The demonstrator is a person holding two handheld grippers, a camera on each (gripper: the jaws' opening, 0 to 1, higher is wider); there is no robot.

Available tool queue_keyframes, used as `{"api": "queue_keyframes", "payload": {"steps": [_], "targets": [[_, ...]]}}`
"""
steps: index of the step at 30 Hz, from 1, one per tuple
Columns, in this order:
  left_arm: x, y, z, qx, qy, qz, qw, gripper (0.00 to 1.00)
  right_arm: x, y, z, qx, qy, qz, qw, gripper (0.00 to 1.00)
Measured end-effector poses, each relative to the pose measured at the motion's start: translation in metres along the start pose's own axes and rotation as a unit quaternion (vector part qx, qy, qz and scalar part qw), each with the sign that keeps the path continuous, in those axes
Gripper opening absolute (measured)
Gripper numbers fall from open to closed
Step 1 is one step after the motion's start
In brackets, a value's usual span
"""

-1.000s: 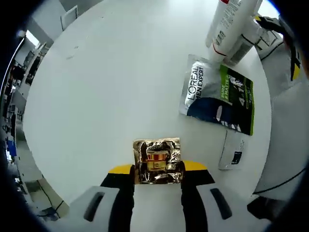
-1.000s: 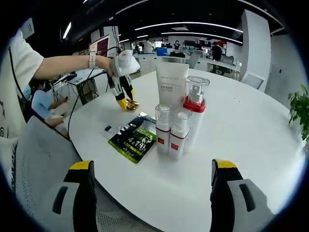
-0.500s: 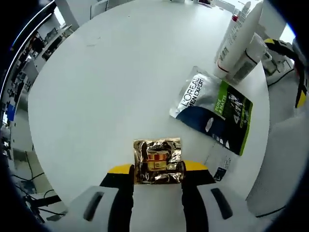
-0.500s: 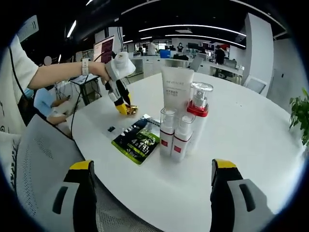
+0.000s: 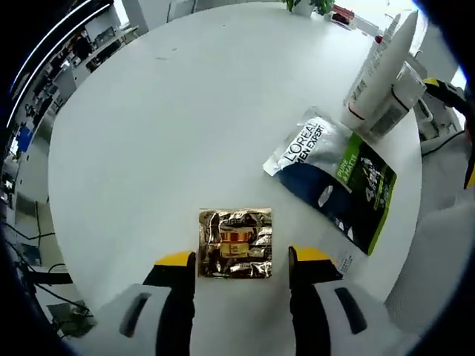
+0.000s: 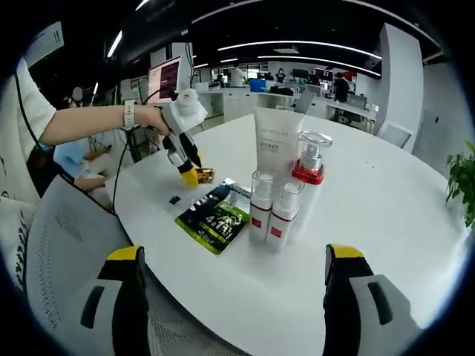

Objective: Arrange the skincare products in the storage area until every visible bottle or jar stands upright without overlapping.

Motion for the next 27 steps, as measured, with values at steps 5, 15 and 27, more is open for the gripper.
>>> {"api": "queue_keyframes", "payload": {"steps": [5, 15, 27], "targets": [[0.001, 0.008, -0.002, 0.003, 0.0, -0.012, 0.9999, 0.44, -0.002, -0.002, 0.0, 0.002, -0.003, -0.005, 1.0, 1.0], [0.007, 0.016, -0.011, 0.013, 0.01, -0.018, 0.9997, 0.34, -0.007, -0.003, 0.002, 0.003, -0.013, -0.015, 0.9998, 1.0], [0.006, -0.003, -0.022, 0.065, 0.009, 0.197, 0.9782, 0.39, -0.01, -0.001, 0.005, -0.001, -0.019, -0.017, 0.9997, 1.0]]}}
Point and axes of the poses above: the point that each gripper's makers call its tool centre point, and the gripper's own axes: z roughly forward along the fingers, x roughly to its right, y roughly out of its underside, the point moved 3 cm from there along -z, roughly backward along the fingers, and after that the axes turned 8 degrees about z, right-handed, at the moved point
